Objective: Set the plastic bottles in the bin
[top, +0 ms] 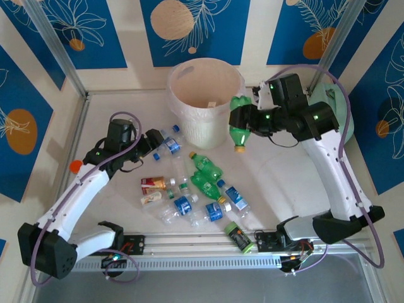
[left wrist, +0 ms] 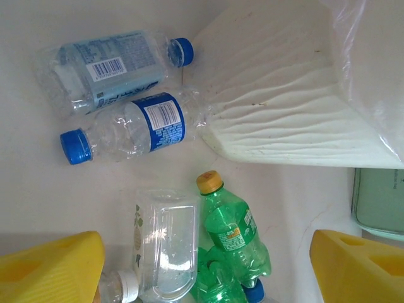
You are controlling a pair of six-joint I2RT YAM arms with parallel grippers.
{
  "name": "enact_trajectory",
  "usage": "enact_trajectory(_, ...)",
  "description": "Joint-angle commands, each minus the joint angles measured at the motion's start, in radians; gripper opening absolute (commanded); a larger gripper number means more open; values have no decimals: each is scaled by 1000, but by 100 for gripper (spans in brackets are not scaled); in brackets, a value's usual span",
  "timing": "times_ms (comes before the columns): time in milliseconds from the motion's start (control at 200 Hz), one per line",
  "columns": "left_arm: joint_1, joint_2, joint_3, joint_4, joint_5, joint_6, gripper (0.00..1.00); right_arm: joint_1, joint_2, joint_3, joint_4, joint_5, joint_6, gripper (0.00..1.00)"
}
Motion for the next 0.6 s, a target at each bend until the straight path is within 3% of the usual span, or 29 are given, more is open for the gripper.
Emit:
enact_trajectory(0, 11, -15, 9, 40, 15, -20, 84, -11, 74, 106, 86, -43, 66, 51)
enact_trajectory(305, 11, -48, -29, 12, -11, -17, 84, -73, 376, 488, 100, -124, 107, 51)
enact_trajectory(595, 10, -45, -45, 24, -33, -19, 84, -106, 606, 684, 98, -162, 138, 50)
